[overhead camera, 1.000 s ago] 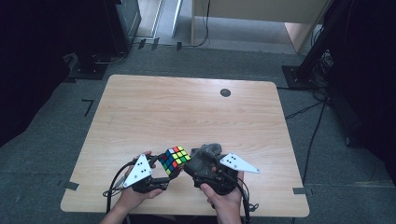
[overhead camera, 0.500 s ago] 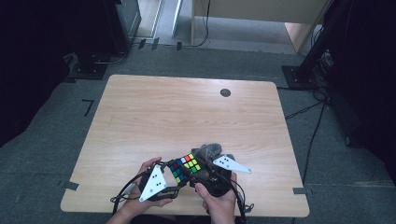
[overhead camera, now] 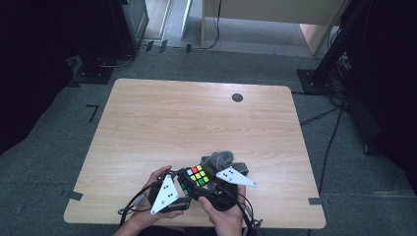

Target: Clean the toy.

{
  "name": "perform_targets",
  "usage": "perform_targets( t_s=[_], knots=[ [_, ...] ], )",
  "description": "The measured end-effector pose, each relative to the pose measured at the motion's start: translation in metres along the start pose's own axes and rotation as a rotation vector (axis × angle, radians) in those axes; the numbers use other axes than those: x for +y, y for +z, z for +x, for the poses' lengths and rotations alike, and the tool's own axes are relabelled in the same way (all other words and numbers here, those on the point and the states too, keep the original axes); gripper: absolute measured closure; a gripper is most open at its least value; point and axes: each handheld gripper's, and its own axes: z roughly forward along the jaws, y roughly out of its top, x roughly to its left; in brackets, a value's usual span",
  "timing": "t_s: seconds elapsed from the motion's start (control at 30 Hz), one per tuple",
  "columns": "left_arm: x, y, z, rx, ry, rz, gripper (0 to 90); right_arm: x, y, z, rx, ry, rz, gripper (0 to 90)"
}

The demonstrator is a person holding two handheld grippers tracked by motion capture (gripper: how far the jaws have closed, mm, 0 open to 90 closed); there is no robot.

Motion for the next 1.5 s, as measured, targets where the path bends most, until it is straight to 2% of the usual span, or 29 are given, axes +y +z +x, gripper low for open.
perform_targets(
  t_s=[0.1,0.17,0.2,0.23,0.27,0.3,0.33,0.37,0.4,0.47,0.5,0.53,0.57,0.6,0.67,0.7,0.8,0.93,1.03,1.17,1.27,1.4,1.5],
  knots=[
    [0.001,-0.002,0.001,0.006,-0.003,-0.005,33.4,0.001,0.0,0.0,0.01,-0.008,0.005,33.9],
    [0.002,-0.003,0.005,0.018,-0.043,-0.012,33.6,0.003,0.0,-0.001,0.038,-0.015,0.0,31.3],
    [0.002,-0.003,0.005,0.018,-0.043,-0.012,33.6,0.003,0.0,-0.001,0.038,-0.015,0.0,31.3],
    [0.002,-0.006,0.016,0.026,-0.121,-0.019,33.7,0.008,-0.006,-0.003,0.071,-0.005,-0.042,25.5],
    [0.002,-0.006,0.016,0.026,-0.121,-0.019,33.8,0.01,-0.008,-0.003,0.076,-0.006,-0.062,24.7],
    [0.0,-0.012,0.031,0.019,-0.23,-0.045,33.8,0.011,-0.012,-0.004,0.073,-0.012,-0.091,24.6],
    [0.0,-0.012,0.031,0.019,-0.23,-0.045,33.9,0.012,-0.015,-0.005,0.065,-0.015,-0.116,24.9],
    [-0.003,-0.018,0.047,-0.005,-0.353,-0.079,33.9,0.012,-0.017,-0.006,0.051,-0.022,-0.144,25.5],
    [-0.004,-0.021,0.053,-0.006,-0.402,-0.097,33.9,0.011,-0.017,-0.007,0.038,-0.027,-0.156,26.6],
    [-0.005,-0.026,0.064,-0.004,-0.476,-0.127,33.9,0.006,-0.015,-0.008,0.011,-0.035,-0.166,27.9],
    [-0.005,-0.026,0.064,-0.004,-0.476,-0.127,33.9,0.003,-0.012,-0.008,0.008,-0.042,-0.162,28.2],
    [-0.006,-0.029,0.068,-0.01,-0.518,-0.144,33.9,0.003,-0.012,-0.008,0.008,-0.042,-0.162,28.2],
    [-0.006,-0.032,0.073,-0.027,-0.561,-0.168,33.9,-0.006,-0.002,-0.007,0.009,-0.055,-0.121,28.5],
    [-0.006,-0.032,0.074,-0.036,-0.581,-0.179,33.9,-0.009,0.002,-0.006,0.01,-0.063,-0.108,28.6],
    [-0.005,-0.033,0.075,-0.039,-0.593,-0.184,33.9,-0.012,0.006,-0.003,0.011,-0.075,-0.094,28.6],
    [-0.004,-0.031,0.073,-0.052,-0.609,-0.189,33.9,-0.018,0.015,0.004,0.011,-0.109,-0.077,27.6],
    [-0.001,-0.028,0.068,-0.066,-0.615,-0.183,33.9,-0.021,0.02,0.014,0.013,-0.154,-0.087,24.7],
    [0.002,-0.022,0.061,-0.09,-0.62,-0.176,33.8,-0.022,0.023,0.022,0.006,-0.178,-0.119,23.4],
    [0.003,-0.019,0.056,-0.1,-0.616,-0.167,33.8,-0.022,0.024,0.023,-0.004,-0.172,-0.133,24.0],
    [0.004,-0.016,0.051,-0.129,-0.641,-0.175,33.8,-0.023,0.023,0.023,-0.014,-0.178,-0.152,26.2],
    [0.006,-0.014,0.046,-0.138,-0.64,-0.175,33.8,-0.023,0.022,0.024,-0.028,-0.173,-0.176,29.1],
    [0.004,-0.014,0.047,-0.135,-0.652,-0.177,33.3,-0.026,0.021,0.025,-0.056,-0.198,-0.186,33.5],
    [0.003,-0.015,0.049,-0.14,-0.653,-0.179,32.5,-0.026,0.021,0.024,-0.049,-0.19,-0.177,33.8]
  ],
)
